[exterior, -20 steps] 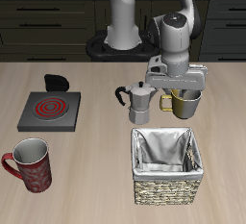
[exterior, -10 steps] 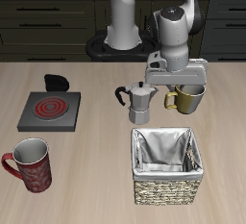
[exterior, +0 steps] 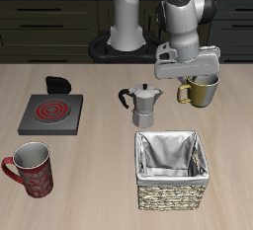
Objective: Place the white and yellow mug in the basket
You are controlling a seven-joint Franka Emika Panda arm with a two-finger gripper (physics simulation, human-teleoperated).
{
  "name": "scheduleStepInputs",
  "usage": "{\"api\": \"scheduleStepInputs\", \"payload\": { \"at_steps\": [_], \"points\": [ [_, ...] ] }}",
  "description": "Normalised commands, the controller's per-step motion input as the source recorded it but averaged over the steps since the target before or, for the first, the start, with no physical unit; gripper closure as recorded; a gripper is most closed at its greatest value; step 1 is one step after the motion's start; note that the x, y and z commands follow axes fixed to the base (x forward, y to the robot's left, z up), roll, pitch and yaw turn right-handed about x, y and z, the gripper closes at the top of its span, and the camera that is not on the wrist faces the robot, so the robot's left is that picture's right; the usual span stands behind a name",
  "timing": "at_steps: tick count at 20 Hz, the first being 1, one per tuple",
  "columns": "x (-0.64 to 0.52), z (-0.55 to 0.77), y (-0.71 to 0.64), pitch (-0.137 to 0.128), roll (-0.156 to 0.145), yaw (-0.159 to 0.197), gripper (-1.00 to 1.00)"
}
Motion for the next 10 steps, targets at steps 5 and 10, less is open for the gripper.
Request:
{"api": "scheduleStepInputs", "payload": {
  "at_steps": [5,10],
  "points": [
    [-0.13,0.35,0.24,-0.043,0.047,0.023,1.0],
    [-0.07,0.52,0.12,-0.07,-0.012,0.035,1.0]
  ]
}}
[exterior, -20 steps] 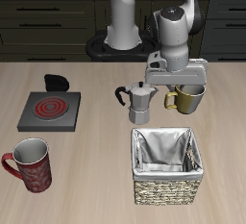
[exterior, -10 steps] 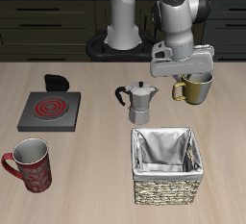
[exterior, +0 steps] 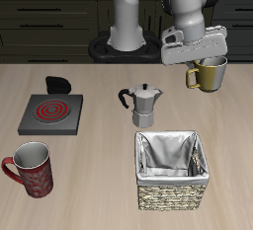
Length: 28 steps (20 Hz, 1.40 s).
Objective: Place the white and yellow mug in the basket
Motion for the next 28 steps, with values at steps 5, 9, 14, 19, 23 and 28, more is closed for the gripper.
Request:
{"api": "scheduleStepInputs", "payload": {
  "at_steps": [5,9,14,19,23,28],
  "points": [
    [-0.03,0.59,-0.04,-0.077,-0.026,0.024,1.0],
    [0.12,0.45,-0.11,-0.041,-0.045,0.085,1.0],
    [0.28,0.32,-0.38,0.016,-0.091,0.001,1.0],
    [0.19,0.37,-0.24,-0.007,-0.061,0.029,1.0],
    [0.22,0.41,-0.21,-0.043,-0.064,0.04,1.0],
    [0.25,0.31,-0.14,-0.03,-0.032,0.016,1.0]
  ]
}}
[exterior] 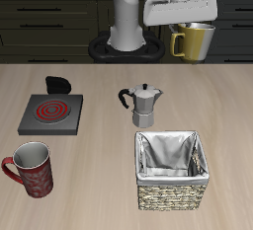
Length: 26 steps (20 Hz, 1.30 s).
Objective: Place the white and yellow mug in the basket
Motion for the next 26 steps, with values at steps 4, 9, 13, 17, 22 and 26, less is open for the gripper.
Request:
{"api": "scheduleStepInputs", "payload": {
  "at_steps": [4,9,13,17,22,26],
  "points": [
    [0.28,0.21,-0.17,-0.023,-0.061,0.02,1.0],
    [0.42,0.18,-0.28,0.028,-0.059,-0.018,1.0],
    [0.35,0.14,-0.2,0.023,-0.031,-0.037,1.0],
    [0.32,0.17,-0.1,0.017,0.034,-0.022,1.0],
    [0.21,0.15,-0.12,0.018,0.027,-0.02,1.0],
    [0.24,0.13,-0.12,0.024,0.032,-0.031,1.0]
  ]
}}
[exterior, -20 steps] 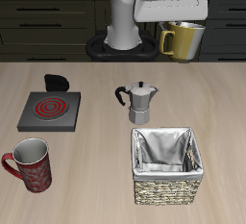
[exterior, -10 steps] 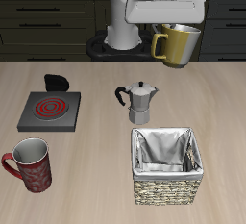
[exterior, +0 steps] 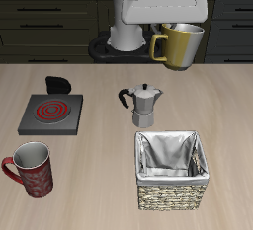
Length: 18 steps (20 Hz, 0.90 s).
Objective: Place the white and yellow mug in the basket
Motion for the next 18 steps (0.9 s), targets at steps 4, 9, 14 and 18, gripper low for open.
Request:
{"api": "scheduleStepInputs", "payload": {
  "at_steps": [4,9,14,18],
  "points": [
    [0.22,0.19,-0.2,-0.005,0.032,-0.014,1.0],
    [0.25,0.11,-0.28,-0.002,0.021,-0.021,1.0],
    [0.3,-0.05,-0.25,0.009,0.013,-0.029,1.0],
    [0.29,-0.17,-0.17,0.011,-0.014,0.008,1.0]
  ]
}}
